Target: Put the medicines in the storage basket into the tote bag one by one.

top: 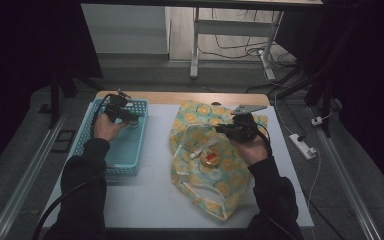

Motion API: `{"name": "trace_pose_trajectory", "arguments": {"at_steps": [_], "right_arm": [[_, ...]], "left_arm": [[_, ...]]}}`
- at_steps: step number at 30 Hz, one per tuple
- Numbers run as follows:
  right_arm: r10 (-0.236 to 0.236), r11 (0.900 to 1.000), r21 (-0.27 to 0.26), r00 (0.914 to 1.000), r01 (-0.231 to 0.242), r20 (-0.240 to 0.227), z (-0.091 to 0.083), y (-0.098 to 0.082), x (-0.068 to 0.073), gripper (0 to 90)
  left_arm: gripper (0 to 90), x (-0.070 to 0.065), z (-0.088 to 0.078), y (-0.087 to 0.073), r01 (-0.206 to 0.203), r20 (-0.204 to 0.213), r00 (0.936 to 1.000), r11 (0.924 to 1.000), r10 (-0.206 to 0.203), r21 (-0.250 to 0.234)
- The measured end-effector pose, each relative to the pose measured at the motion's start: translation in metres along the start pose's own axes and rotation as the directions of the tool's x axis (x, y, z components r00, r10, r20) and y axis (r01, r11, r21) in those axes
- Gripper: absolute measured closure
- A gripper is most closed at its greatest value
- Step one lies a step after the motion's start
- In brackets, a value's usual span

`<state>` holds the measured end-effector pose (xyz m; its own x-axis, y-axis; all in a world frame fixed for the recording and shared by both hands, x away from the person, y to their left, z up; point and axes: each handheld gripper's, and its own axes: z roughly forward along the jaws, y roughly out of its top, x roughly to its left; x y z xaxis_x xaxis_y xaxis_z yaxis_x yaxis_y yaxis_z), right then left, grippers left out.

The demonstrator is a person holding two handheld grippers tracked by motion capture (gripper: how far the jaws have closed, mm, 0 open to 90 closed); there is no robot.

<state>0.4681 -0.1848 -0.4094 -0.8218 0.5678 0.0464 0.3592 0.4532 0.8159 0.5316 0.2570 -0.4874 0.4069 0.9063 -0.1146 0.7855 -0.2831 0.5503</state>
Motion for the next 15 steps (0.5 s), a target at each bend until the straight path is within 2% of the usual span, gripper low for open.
{"name": "trace_pose_trajectory", "arguments": {"at_steps": [5,8,15], "right_arm": [[0.000,1.000,-0.002,1.0000,0.000,0.001,0.000,0.000,0.000,89.8],[0.000,1.000,-0.002,1.0000,0.000,0.001,0.000,0.000,0.000,89.8],[-0.001,1.000,-0.005,1.0000,0.001,0.002,0.000,0.000,0.000,89.8]], "left_arm": [[51.9,-0.004,-0.007,0.001,-0.018,-0.002,0.9998,0.9998,0.018,-0.005],[51.9,-0.005,-0.014,0.000,-0.016,0.004,0.9999,0.9996,0.016,-0.024],[51.9,-0.006,-0.032,-0.003,-0.022,0.037,0.9990,0.9978,0.025,-0.062]]}}
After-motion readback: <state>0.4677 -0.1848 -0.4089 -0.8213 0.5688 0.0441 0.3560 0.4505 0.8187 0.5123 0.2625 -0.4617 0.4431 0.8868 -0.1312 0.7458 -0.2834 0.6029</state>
